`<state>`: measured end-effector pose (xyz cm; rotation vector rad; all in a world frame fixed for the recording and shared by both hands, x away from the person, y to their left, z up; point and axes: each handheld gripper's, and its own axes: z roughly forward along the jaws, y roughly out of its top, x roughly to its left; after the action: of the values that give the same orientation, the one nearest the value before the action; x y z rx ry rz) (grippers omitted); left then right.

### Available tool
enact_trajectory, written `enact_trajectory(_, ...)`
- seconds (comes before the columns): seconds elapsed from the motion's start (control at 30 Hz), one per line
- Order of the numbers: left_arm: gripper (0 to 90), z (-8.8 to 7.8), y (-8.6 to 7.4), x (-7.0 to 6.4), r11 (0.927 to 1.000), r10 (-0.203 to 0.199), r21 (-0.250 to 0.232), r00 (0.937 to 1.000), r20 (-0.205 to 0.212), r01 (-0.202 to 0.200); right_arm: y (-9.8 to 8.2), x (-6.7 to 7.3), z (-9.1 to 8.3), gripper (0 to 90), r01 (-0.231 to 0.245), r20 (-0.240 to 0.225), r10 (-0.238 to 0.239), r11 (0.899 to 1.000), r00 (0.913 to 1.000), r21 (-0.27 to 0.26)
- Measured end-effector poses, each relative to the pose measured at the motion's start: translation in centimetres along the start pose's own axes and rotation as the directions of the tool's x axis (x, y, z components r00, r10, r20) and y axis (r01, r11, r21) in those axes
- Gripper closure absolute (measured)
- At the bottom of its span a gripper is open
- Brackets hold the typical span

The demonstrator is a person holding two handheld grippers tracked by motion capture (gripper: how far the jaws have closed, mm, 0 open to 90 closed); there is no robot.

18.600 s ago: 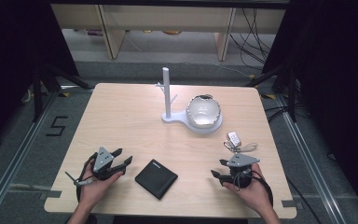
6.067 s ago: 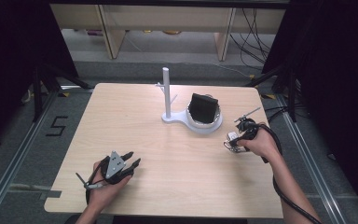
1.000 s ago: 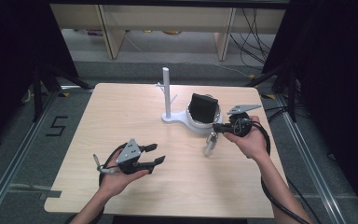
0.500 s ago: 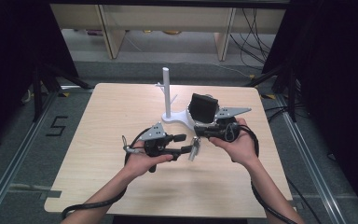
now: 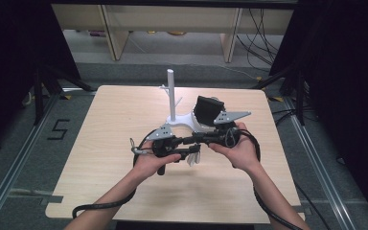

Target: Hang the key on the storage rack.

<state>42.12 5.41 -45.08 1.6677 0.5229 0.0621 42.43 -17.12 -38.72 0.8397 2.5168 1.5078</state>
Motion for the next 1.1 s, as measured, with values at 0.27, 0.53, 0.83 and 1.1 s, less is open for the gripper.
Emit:
enact_trajectory(0.27, 68.0, 0.0, -0.3, 0.2, 0.9992, -0.032, -0.024, 0.9986, 0.041, 0.033, 0.1, 0.1, 0.2, 87.2, 0.026, 0.001, -0.026, 1.0, 0.9997, 0.003)
enact_trajectory(0.53, 77.7, -0.3, -0.5, 0.2, 0.9997, -0.022, -0.013, 0.9987, 0.046, 0.023, 0.0, 0.2, 0.2, 87.2, -0.01, -0.039, 0.01, 1.0, 0.9992, 0.003)
enact_trajectory(0.83, 81.9, -0.7, -0.5, 0.2, 0.9993, -0.014, 0.036, 0.9999, -0.01, 0.014, -0.1, 0.0, 0.0, 74.9, -0.035, -0.042, 0.035, 0.999, 0.9985, 0.003)
enact_trajectory(1.1, 82.1, -1.5, -0.2, 0.3, 0.9982, 0.02, 0.058, 0.9958, -0.089, -0.015, -0.2, -0.3, -1.2, 66.7, -0.046, -0.016, 0.045, 0.996, 0.9988, -0.073)
